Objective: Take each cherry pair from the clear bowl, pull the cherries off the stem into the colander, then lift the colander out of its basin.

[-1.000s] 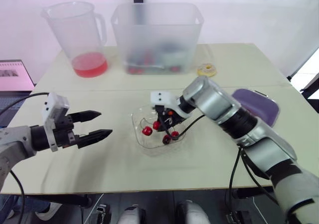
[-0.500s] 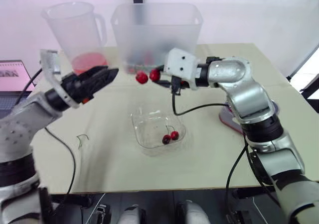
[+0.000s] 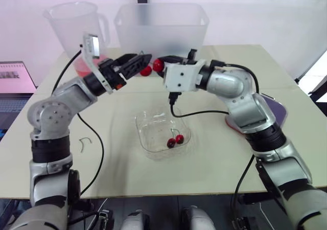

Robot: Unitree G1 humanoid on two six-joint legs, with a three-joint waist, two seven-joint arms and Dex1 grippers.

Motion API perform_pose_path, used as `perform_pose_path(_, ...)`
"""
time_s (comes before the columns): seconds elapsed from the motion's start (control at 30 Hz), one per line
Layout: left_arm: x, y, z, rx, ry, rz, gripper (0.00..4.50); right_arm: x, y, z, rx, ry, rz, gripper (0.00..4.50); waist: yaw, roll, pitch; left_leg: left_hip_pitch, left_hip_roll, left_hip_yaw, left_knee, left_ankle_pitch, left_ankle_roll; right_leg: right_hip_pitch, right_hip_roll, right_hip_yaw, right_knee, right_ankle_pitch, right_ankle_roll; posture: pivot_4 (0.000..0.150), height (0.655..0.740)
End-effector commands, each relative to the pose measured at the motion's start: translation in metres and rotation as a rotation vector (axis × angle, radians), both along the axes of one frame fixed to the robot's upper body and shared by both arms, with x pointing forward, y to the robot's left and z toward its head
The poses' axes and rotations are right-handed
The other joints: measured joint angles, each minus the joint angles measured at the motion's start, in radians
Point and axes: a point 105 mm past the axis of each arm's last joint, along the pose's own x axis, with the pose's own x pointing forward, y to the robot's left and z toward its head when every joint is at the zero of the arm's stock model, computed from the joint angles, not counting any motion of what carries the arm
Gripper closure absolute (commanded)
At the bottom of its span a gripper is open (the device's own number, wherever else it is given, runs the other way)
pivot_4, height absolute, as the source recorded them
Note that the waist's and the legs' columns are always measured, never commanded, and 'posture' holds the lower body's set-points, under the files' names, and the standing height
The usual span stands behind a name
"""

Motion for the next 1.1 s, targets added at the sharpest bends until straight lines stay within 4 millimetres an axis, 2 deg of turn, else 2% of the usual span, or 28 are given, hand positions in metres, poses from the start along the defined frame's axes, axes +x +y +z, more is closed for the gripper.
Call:
perform_pose_path(0.03, 0.001, -0.005, 0.01, 0.036, -0.038, 0.003, 0.0, -0.009, 0.001, 0.014, -0.037, -0.126, 0.021, 2.94, 0.0, 0.0, 0.0, 0.0, 0.0, 0.0, 0.0, 0.0, 0.0, 0.0, 0.0, 0.0, 0.0, 0.0, 0.0, 0.15, 0.6886)
perform_pose_path(0.07, 0.001, -0.006, 0.011, 0.033, -0.037, 0.0, 0.0, -0.009, 0.0, 0.013, -0.045, -0.132, 0.022, 2.94, 0.0, 0.0, 0.0, 0.0, 0.0, 0.0, 0.0, 0.0, 0.0, 0.0, 0.0, 0.0, 0.0, 0.0, 0.0, 0.15, 0.6886)
perform_pose_path(0.17, 0.001, -0.007, 0.011, 0.047, -0.036, -0.009, 0.85, -0.01, 0.001, 0.011, -0.058, -0.141, 0.026, 2.96, 0.0, 0.0, 0.0, 0.0, 0.0, 0.0, 0.0, 0.0, 0.0, 0.0, 0.0, 0.0, 0.0, 0.0, 0.0, 0.15, 0.6886)
perform_pose_path(0.4, 0.0, -0.005, 0.008, 0.077, -0.026, -0.023, 4.43, -0.005, -0.001, 0.005, -0.096, -0.16, 0.006, 2.96, 0.001, 0.0, 0.0, 0.0, 0.0, 0.0, 0.0, 0.0, 0.0, 0.0, 0.0, 0.0, 0.0, 0.0, 0.0, 0.15, 0.6886)
perform_pose_path(0.67, -0.003, -0.001, 0.001, 0.13, -0.009, -0.043, 4.43, -0.004, -0.005, -0.002, -0.093, -0.106, 0.02, 2.96, 0.0, 0.0, 0.0, 0.0, 0.0, 0.0, 0.0, 0.0, 0.0, 0.0, 0.0, 0.0, 0.0, 0.0, 0.0, 0.15, 0.6886)
perform_pose_path(0.77, -0.003, -0.001, 0.001, 0.144, -0.017, -0.044, 4.5, -0.005, -0.008, -0.001, -0.048, -0.045, 0.029, 2.13, 0.001, 0.0, 0.0, 0.0, 0.0, 0.0, 0.0, 0.0, 0.0, 0.001, 0.0, 0.0, 0.0, 0.0, 0.0, 0.15, 0.6886)
perform_pose_path(0.83, -0.002, 0.002, 0.004, 0.163, -0.034, -0.034, 4.5, -0.004, -0.016, -0.004, -0.022, 0.031, 0.027, 1.12, 0.001, 0.0, 0.0, 0.0, 0.0, 0.0, 0.001, 0.0, 0.0, 0.001, 0.0, 0.0, 0.0, 0.0, 0.0, 0.15, 0.6886)
perform_pose_path(0.87, -0.001, 0.005, 0.007, 0.176, -0.046, -0.03, 4.5, -0.005, -0.023, -0.002, 0.046, 0.11, 0.036, 0.75, 0.001, 0.0, 0.0, 0.0, 0.0, 0.0, 0.001, 0.0, 0.0, 0.001, 0.0, 0.0, 0.0, 0.0, 0.0, 0.15, 0.6886)
perform_pose_path(0.93, -0.002, 0.009, 0.01, 0.203, -0.06, -0.032, 4.5, -0.004, -0.036, 0.007, 0.228, 0.282, 0.053, 0.75, 0.001, 0.0, 0.0, 0.0, 0.0, -0.001, 0.001, 0.0, 0.0, 0.001, 0.0, -0.001, 0.0, 0.0, 0.0, 0.15, 0.6886)
perform_pose_path(1.0, -0.004, 0.011, 0.01, 0.234, -0.066, -0.048, 4.5, -0.006, -0.044, 0.02, 0.497, 0.547, 0.148, 0.75, 0.001, 0.0, 0.0, 0.0, 0.0, -0.001, 0.001, 0.0, 0.0, 0.001, 0.0, -0.001, 0.0, 0.0, 0.0, 0.15, 0.6886)
perform_pose_path(1.03, -0.007, 0.011, 0.009, 0.254, -0.067, -0.065, 4.5, -0.001, -0.058, 0.035, 0.666, 0.776, 0.204, 0.75, 0.0, 0.0, 0.0, 0.0, 0.001, -0.001, 0.001, 0.0, 0.0, 0.001, 0.001, -0.001, 0.0, 0.0, 0.0, 0.15, 0.6886)
perform_pose_path(1.07, -0.009, 0.01, 0.01, 0.265, -0.069, -0.085, 4.5, -0.006, -0.066, 0.047, 0.75, 1.0, 0.338, 0.75, 0.0, 0.002, 0.001, 0.0, 0.001, -0.001, 0.001, 0.0, 0.0, 0.001, 0.0, -0.001, 0.0, 0.0, 0.0, 0.15, 0.6886)
perform_pose_path(1.1, -0.012, 0.009, 0.01, 0.276, -0.069, -0.108, 4.5, -0.006, -0.075, 0.052, 0.733, 1.015, 0.354, 0.75, 0.0, 0.002, 0.002, 0.0, 0.001, -0.001, 0.001, 0.0, 0.0, 0.001, 0.0, -0.001, 0.001, 0.0, 0.0, 0.15, 0.6886)
